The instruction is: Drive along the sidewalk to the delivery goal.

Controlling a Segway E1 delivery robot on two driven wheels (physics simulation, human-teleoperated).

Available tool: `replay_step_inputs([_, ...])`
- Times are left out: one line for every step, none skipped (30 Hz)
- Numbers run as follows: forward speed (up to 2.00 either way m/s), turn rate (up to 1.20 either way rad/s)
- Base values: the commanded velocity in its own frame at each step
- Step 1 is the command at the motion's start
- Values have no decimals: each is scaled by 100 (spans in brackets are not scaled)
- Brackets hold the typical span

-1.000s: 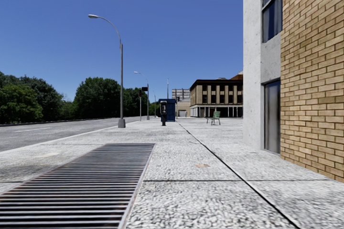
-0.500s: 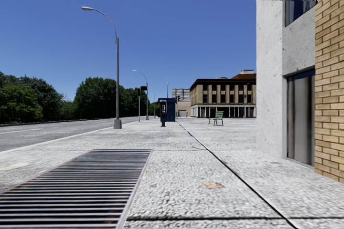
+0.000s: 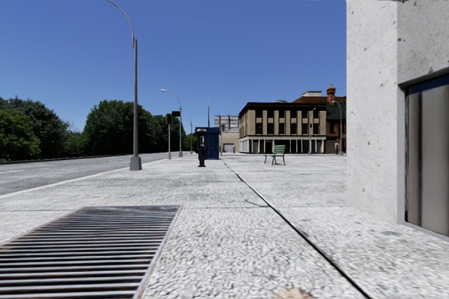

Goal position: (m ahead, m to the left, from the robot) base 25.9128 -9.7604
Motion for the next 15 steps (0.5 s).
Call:
replay_step_inputs([159, 0])
replay_step_inputs([159, 0])
replay_step_inputs([159, 0])
replay_step_inputs([159, 0])
replay_step_inputs([159, 0])
replay_step_inputs([159, 0])
replay_step_inputs([159, 0])
replay_step_inputs([159, 0])
replay_step_inputs([159, 0])
replay_step_inputs([159, 0])
replay_step_inputs([159, 0])
replay_step_inputs([159, 0])
replay_step_inputs([159, 0])
replay_step_inputs([159, 0])
replay_step_inputs([159, 0])
